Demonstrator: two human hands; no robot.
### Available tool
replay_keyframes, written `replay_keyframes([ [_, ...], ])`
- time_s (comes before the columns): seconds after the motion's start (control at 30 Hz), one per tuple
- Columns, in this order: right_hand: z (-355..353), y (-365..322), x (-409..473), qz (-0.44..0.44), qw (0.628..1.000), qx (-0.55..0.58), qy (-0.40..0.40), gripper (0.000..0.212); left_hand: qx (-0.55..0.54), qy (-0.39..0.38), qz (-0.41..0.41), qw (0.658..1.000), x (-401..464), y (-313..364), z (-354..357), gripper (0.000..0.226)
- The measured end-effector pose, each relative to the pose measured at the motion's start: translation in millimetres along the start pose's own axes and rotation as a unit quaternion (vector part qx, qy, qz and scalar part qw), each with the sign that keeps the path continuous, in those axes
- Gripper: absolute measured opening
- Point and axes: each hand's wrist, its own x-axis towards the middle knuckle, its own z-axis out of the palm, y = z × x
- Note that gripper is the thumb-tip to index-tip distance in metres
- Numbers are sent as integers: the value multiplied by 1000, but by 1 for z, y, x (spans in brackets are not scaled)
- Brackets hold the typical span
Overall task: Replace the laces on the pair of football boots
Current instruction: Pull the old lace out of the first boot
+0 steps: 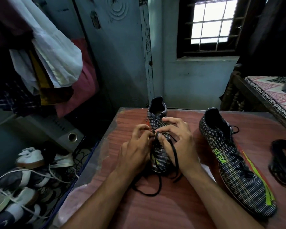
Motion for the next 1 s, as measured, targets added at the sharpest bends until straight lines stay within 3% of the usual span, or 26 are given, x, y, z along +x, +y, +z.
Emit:
replay_keyframes([
  [0.1, -1, 7, 1, 16, 998, -48, -41, 29, -50, 33, -13, 998, -1, 2, -3, 24],
  [0.23, 8, 15, -3, 30, 989, -118, -80, 24, -80, 27, 4, 996, -4, 1, -4, 39],
  [0.33, 11, 19, -4, 40, 991, -103, -76, 13, -76, 25, 10, 997, -3, 0, -2, 32],
  [0.53, 5, 4, -2, 12, 998, -54, -28, 14, -65, -3, -10, 998, -2, 3, -3, 39],
  [0.63, 1, -4, -1, -2, 1000, -15, 10, 17, -27, -9, 18, 999, -1, 2, -1, 26],
  [0.77, 1, -1, -1, 2, 1000, 2, 4, 15, -15, -26, 16, 999, -2, -1, 0, 25],
  [0.93, 3, 10, 0, 10, 994, -90, -60, 28, -79, 16, -17, 997, -3, 5, -7, 23],
  [1.0, 6, 14, -2, 31, 988, -120, -95, 22, -82, 14, -14, 996, -3, 4, -6, 24],
])
